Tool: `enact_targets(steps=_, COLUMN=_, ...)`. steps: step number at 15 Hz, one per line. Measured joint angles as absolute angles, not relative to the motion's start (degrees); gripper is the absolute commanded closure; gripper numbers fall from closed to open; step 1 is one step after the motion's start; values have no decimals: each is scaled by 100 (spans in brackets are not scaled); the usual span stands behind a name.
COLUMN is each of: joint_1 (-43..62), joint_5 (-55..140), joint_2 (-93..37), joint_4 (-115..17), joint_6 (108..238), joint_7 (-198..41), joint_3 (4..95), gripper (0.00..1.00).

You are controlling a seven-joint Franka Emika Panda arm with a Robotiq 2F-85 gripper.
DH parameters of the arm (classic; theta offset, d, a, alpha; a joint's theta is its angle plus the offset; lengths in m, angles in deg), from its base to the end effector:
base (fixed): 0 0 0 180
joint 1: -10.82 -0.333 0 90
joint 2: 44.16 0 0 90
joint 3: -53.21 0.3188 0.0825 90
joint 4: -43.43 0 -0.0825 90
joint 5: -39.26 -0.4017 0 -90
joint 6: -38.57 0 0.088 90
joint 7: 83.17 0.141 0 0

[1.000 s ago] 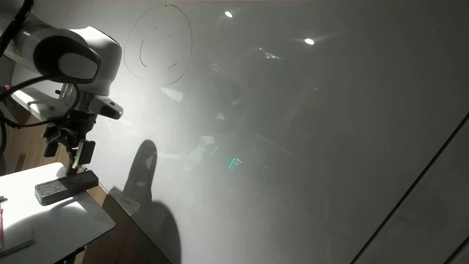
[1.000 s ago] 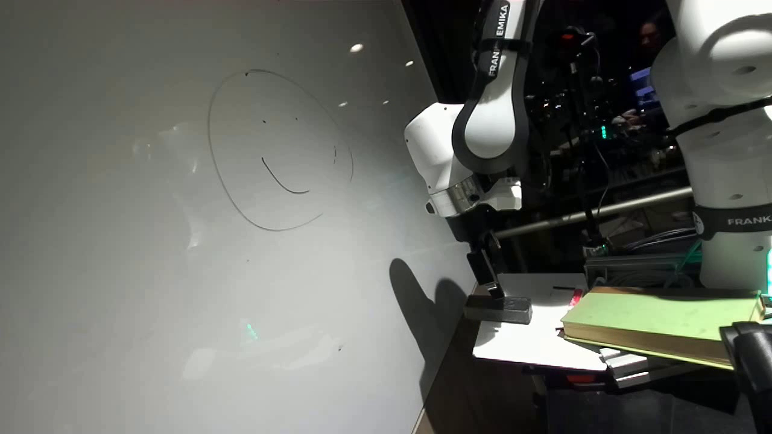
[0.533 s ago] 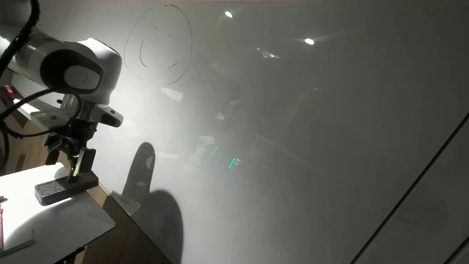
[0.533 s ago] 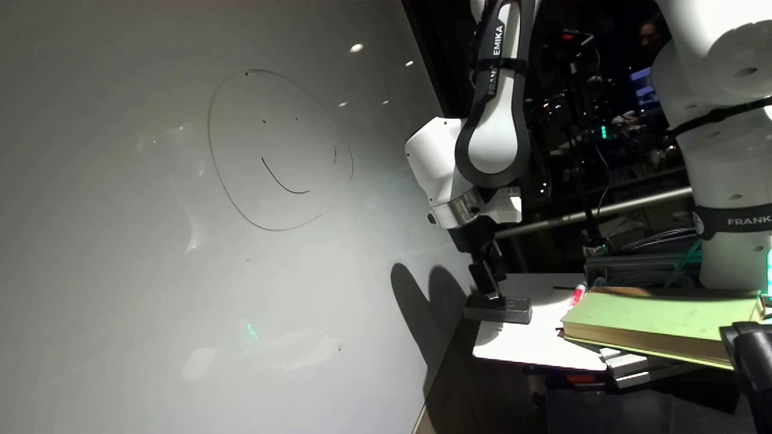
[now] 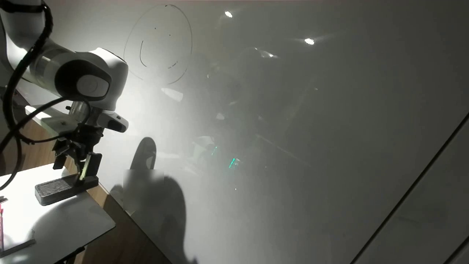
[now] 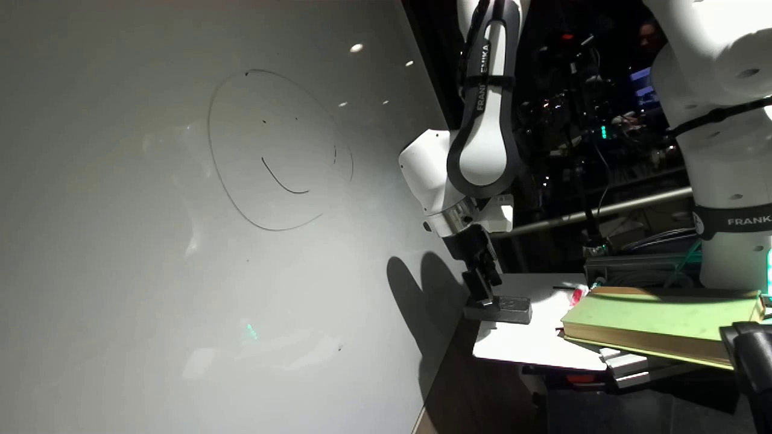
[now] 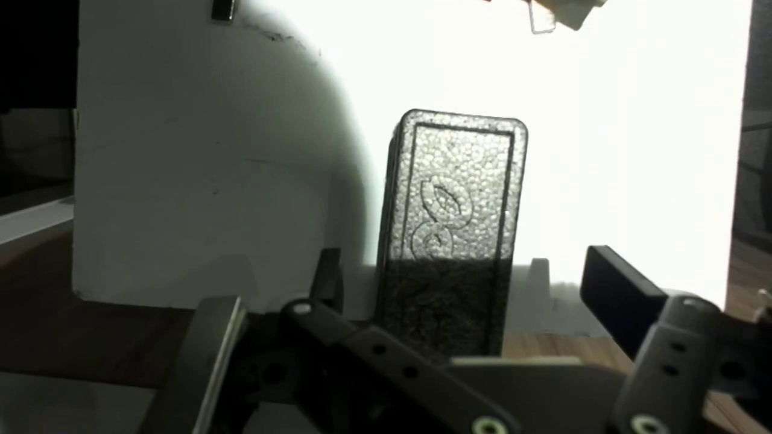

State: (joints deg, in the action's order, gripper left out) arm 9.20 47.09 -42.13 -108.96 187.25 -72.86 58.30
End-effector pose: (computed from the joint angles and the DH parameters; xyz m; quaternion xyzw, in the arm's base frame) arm 0.4121 0.0492 0.1729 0.9979 0.0287 -0.0447 0.0380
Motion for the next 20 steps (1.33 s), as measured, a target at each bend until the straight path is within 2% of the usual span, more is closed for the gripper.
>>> enact_targets(steps=5, joint_1=912, joint_5=4730, joint_2=-4017, joint_4=-10813, joint_6=18725, joint_7=-7233, joint_3=5787, gripper=0)
enact_targets(steps=7, joint_1=909, joint_5=4743, joint_2=-3961, joint_4=-10794, joint_6=18725, joint_7=-7225, joint_3=5772, gripper=28)
enact_targets(steps=12, joint_1=896, joint_5=4769, joint_2=-3913, joint_4=-10767, joint_6=18725, joint_7=-7216, joint_3=5741, gripper=66)
enact_targets(steps=13, joint_1=888, joint_5=4769, joint_2=-3913, joint_4=-10767, joint_6=18725, joint_7=-7216, joint_3=5741, gripper=71)
enact_targets(steps=20, joint_1=803, joint_5=4729, joint_2=-4052, joint_4=-10727, joint_6=18710, joint_7=-7216, joint_3=5749, gripper=71)
